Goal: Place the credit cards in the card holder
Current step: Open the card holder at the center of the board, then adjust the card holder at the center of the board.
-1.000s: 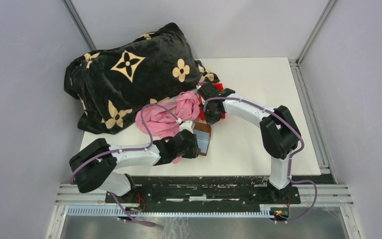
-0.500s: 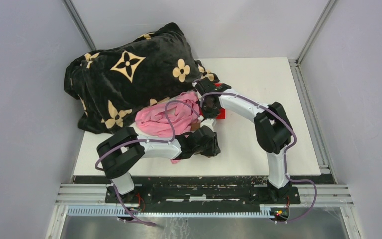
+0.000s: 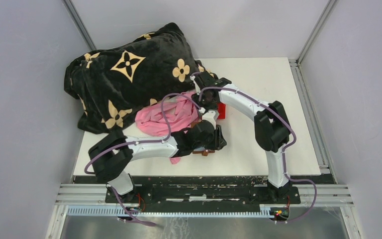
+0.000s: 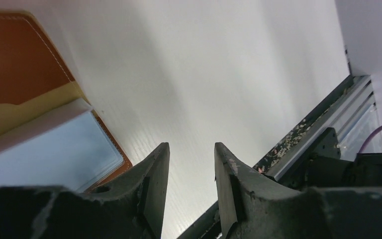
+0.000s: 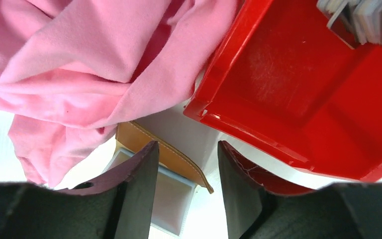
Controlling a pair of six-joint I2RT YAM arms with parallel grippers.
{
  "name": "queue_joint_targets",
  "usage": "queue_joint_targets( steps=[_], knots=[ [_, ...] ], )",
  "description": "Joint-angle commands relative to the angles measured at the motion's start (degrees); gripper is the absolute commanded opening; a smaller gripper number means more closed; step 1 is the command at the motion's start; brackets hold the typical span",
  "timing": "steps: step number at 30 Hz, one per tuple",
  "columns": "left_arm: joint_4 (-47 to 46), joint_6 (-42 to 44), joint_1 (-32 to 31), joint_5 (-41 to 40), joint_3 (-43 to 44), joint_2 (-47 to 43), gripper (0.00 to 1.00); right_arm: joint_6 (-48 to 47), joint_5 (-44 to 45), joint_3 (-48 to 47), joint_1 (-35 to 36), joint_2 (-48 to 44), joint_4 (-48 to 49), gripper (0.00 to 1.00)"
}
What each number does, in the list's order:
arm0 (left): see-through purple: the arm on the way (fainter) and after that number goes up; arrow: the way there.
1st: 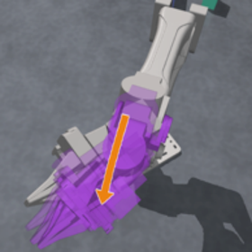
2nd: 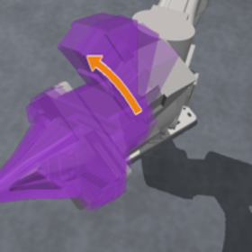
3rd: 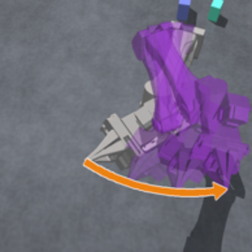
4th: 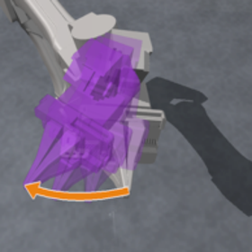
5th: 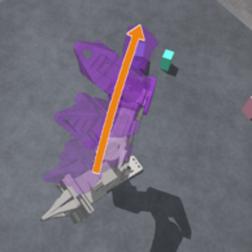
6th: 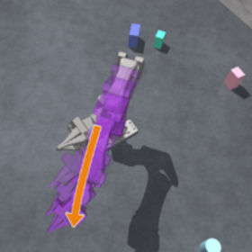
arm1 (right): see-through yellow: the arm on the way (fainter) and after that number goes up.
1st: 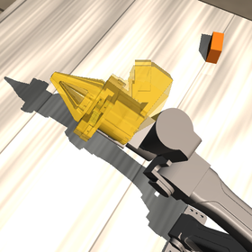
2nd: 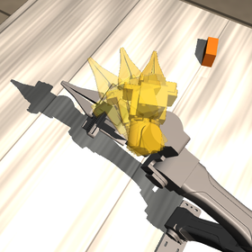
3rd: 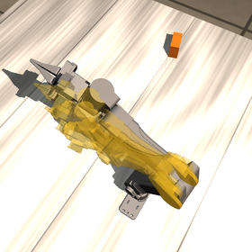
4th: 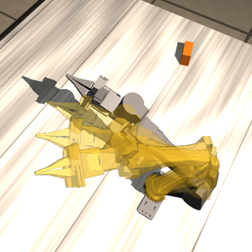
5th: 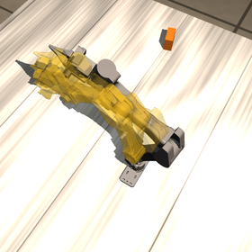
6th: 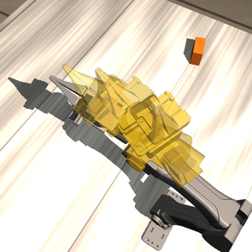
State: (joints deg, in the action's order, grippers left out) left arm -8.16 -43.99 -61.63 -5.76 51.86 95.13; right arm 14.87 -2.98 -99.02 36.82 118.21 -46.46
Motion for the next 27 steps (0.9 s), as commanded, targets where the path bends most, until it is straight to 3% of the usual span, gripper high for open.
queue_joint_targets(
  steps=[1,7,13,15,20,27],
  knots=[
    [2.77,4.14,-0.25,-5.65,1.99,-8.19,0.47,1.02,1.59,-2.15,-0.47,-5.91,1.03,0.54],
    [11.75,7.07,-0.16,-13.77,0.89,-16.57,0.48,3.83,6.72,1.62,-0.52,-12.94,2.30,0.57],
    [18.30,4.82,-0.10,-18.75,-4.52,-22.36,0.46,9.87,12.98,12.39,-0.50,-22.61,4.05,0.54],
    [19.78,3.45,0.00,-19.88,-6.67,-23.57,0.44,12.18,12.92,17.33,-0.38,-25.64,5.72,0.47],
    [20.84,1.23,0.23,-21.35,-10.74,-24.58,0.37,16.58,11.79,27.36,-0.16,-28.57,9.04,0.19],
    [19.86,0.13,0.49,-21.36,-12.94,-20.33,0.30,19.51,10.01,31.97,0.26,-26.31,12.30,0.08]
  ],
)
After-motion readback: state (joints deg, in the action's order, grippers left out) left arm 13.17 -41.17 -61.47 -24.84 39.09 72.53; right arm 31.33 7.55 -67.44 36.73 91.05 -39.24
